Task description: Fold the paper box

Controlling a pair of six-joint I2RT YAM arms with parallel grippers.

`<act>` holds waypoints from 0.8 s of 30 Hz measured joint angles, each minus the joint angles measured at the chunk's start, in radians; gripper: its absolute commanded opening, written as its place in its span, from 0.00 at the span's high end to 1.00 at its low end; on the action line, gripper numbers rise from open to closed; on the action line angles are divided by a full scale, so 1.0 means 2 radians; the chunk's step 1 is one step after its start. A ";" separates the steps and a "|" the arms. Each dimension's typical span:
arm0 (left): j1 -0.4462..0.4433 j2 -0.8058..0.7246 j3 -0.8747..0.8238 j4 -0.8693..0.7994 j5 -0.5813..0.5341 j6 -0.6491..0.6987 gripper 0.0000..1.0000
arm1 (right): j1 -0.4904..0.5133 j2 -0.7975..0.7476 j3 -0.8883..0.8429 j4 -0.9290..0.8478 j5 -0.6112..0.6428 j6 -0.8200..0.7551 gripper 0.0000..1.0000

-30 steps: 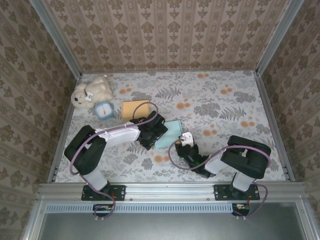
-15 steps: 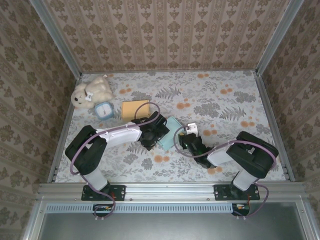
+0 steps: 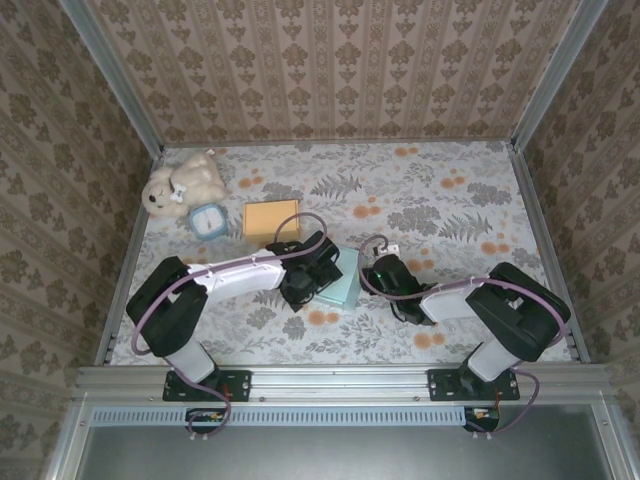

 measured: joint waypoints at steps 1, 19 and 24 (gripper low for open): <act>-0.001 -0.004 -0.001 -0.006 -0.001 0.000 0.03 | -0.002 -0.003 0.000 -0.006 -0.007 0.001 0.50; 0.021 -0.152 -0.083 0.154 -0.095 0.328 0.00 | -0.115 -0.052 0.067 -0.148 -0.175 0.039 1.00; 0.086 -0.126 -0.093 0.230 -0.046 0.433 0.02 | -0.125 -0.006 0.115 -0.162 -0.220 0.042 1.00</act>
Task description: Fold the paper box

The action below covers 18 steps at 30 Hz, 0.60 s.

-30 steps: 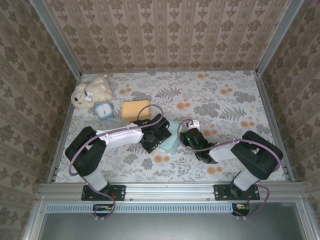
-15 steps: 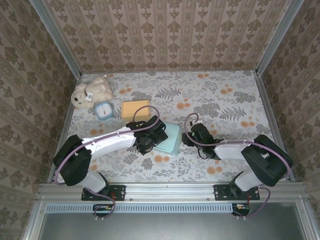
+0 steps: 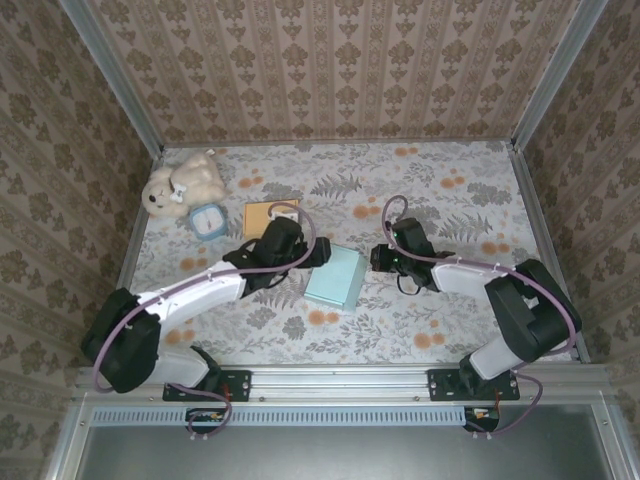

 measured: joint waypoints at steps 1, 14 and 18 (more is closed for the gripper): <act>0.009 0.008 0.001 0.007 0.008 0.011 0.02 | 0.000 0.008 0.006 -0.001 -0.005 0.001 1.00; 0.025 0.098 0.004 0.081 0.073 0.052 0.03 | -0.003 0.060 0.029 -0.013 -0.038 0.006 1.00; 0.023 0.136 0.009 0.093 0.088 0.050 0.05 | -0.006 0.072 0.031 -0.010 -0.044 0.005 1.00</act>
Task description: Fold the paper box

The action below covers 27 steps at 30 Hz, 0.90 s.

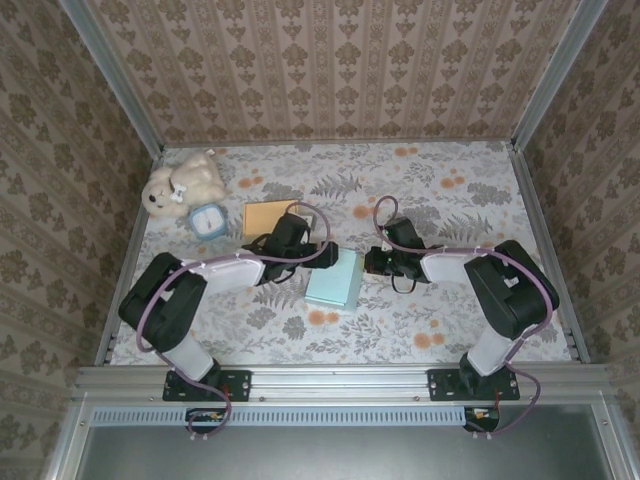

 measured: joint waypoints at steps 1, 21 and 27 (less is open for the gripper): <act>-0.002 0.007 0.002 0.002 0.002 0.000 0.05 | -0.001 0.002 0.001 0.001 -0.002 0.000 1.00; -0.075 0.069 0.058 0.011 -0.027 -0.027 0.06 | -0.016 0.016 -0.001 0.025 -0.042 0.002 1.00; -0.077 0.072 0.072 -0.007 -0.037 -0.035 0.06 | -0.018 0.010 -0.029 0.073 -0.046 0.002 1.00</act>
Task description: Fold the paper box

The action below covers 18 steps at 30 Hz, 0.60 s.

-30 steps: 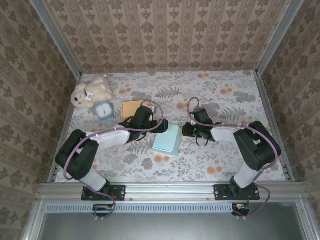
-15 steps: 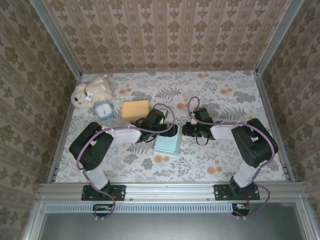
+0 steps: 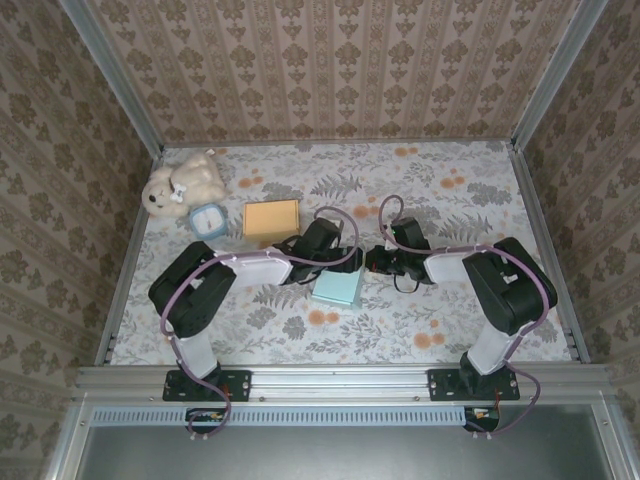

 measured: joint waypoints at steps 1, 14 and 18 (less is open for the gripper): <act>-0.002 0.000 0.003 -0.005 -0.003 -0.001 0.06 | 0.000 -0.002 -0.005 0.007 0.001 0.000 1.00; -0.012 0.000 0.045 -0.049 0.003 -0.023 0.04 | 0.009 -0.124 -0.062 -0.034 0.060 -0.029 1.00; -0.006 -0.001 0.044 -0.057 0.002 -0.030 0.04 | 0.015 -0.198 -0.081 -0.062 0.078 -0.029 1.00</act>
